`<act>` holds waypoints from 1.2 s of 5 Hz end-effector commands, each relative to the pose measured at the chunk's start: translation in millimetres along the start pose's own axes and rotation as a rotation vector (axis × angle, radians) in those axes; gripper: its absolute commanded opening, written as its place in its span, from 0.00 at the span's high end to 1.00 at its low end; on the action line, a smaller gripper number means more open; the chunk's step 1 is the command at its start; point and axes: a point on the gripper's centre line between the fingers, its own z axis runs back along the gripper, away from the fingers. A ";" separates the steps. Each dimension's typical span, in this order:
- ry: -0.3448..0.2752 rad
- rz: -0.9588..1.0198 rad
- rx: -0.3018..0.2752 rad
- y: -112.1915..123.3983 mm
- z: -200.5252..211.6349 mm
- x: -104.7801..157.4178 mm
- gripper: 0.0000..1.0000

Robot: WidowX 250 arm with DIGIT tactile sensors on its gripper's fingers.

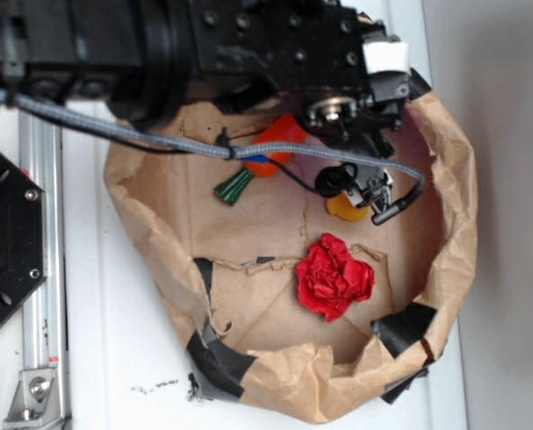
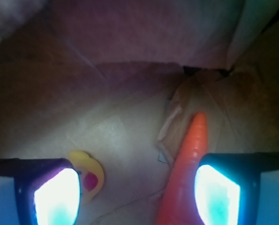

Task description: Grab the yellow duck.

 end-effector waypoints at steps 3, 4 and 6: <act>0.036 -0.093 0.049 -15.8 -28.6 -7.2 0.00; 0.039 -0.094 0.060 -13.4 -30.1 -8.9 0.00; 0.056 -0.112 0.071 -13.2 -32.9 -14.0 0.00</act>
